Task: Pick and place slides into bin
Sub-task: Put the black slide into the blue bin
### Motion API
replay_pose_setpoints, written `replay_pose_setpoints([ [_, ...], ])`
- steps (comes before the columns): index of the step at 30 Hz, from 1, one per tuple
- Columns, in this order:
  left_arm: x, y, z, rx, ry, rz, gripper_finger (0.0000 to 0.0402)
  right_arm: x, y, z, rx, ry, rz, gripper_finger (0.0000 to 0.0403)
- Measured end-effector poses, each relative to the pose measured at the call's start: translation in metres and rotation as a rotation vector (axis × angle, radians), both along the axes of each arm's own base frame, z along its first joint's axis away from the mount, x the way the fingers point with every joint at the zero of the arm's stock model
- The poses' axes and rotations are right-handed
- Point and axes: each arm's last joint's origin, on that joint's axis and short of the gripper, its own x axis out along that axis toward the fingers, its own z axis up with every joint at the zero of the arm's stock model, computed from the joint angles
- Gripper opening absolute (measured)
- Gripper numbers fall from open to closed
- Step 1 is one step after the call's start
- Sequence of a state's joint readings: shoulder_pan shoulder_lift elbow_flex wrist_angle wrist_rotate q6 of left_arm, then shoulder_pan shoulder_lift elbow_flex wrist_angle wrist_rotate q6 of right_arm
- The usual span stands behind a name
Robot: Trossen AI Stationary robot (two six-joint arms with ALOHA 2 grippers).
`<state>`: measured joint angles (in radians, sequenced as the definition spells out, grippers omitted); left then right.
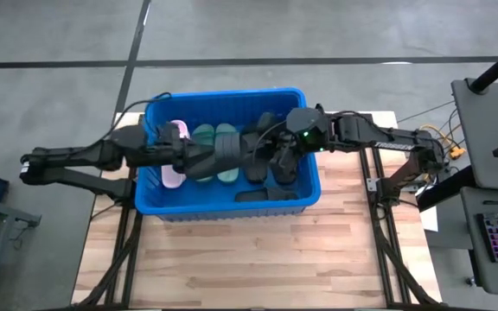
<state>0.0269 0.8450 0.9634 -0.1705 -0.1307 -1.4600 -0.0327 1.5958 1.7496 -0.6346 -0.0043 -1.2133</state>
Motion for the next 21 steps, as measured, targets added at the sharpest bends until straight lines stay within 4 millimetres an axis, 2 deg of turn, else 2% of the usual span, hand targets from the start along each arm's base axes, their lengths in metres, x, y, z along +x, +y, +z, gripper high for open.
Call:
replay_pose_setpoints([
  [8, 0.016, 0.000, 0.000, -0.023, 0.001, -0.001, 0.0147, -0.003, 0.001, -0.001, 0.002, 0.030, 0.004, 0.0030],
  [16, 0.008, -0.002, 0.007, -0.034, -0.047, -0.085, 0.0147, -0.006, 0.003, -0.009, 0.011, 0.117, 0.025, 0.0030],
  [21, -0.005, -0.003, 0.015, -0.050, -0.108, -0.092, 0.0148, -0.008, 0.007, -0.011, 0.027, 0.141, 0.053, 0.0030],
])
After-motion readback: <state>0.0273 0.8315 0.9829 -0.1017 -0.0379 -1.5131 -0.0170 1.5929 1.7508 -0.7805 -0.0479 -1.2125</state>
